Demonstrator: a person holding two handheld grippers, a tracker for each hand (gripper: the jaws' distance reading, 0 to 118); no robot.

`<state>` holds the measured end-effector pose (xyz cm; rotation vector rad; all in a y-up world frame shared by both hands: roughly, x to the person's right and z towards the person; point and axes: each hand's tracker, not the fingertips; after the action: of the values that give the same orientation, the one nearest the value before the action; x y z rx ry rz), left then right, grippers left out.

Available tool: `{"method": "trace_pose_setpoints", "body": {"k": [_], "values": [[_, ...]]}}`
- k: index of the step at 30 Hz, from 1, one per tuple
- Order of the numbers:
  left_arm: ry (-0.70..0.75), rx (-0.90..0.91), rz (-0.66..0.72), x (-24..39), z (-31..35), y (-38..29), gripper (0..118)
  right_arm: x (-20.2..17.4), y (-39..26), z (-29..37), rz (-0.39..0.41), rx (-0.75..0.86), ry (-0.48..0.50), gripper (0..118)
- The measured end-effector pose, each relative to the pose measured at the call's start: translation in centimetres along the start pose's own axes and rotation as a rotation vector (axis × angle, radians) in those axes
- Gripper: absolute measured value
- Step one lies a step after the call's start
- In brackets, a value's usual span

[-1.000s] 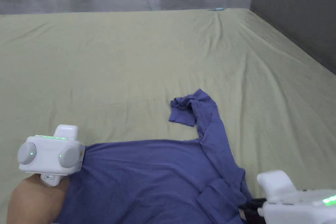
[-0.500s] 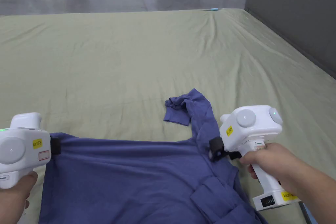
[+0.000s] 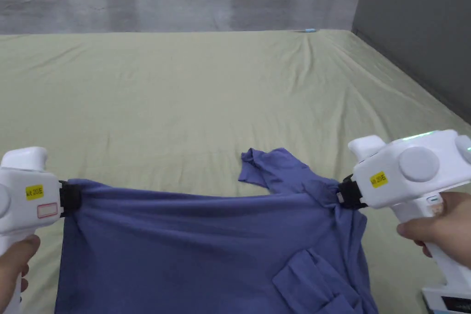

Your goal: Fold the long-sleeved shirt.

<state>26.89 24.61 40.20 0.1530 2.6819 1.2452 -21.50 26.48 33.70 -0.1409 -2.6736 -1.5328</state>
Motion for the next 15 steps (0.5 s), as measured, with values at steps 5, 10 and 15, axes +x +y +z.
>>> {"method": "trace_pose_setpoints", "body": {"k": [5,10,15], "values": [[-0.032,0.059,0.025,-0.6,4.6,2.5,0,-0.5,1.9,7.6,0.061,0.110,-0.009,0],[-0.055,0.155,0.007,-0.6,10.1,8.4,0,-0.5,7.6,14.7,0.129,0.237,-0.043,0],[-0.041,0.287,-0.037,0.2,15.2,18.0,0,-0.9,17.5,20.6,0.223,0.383,-0.154,0]]}}
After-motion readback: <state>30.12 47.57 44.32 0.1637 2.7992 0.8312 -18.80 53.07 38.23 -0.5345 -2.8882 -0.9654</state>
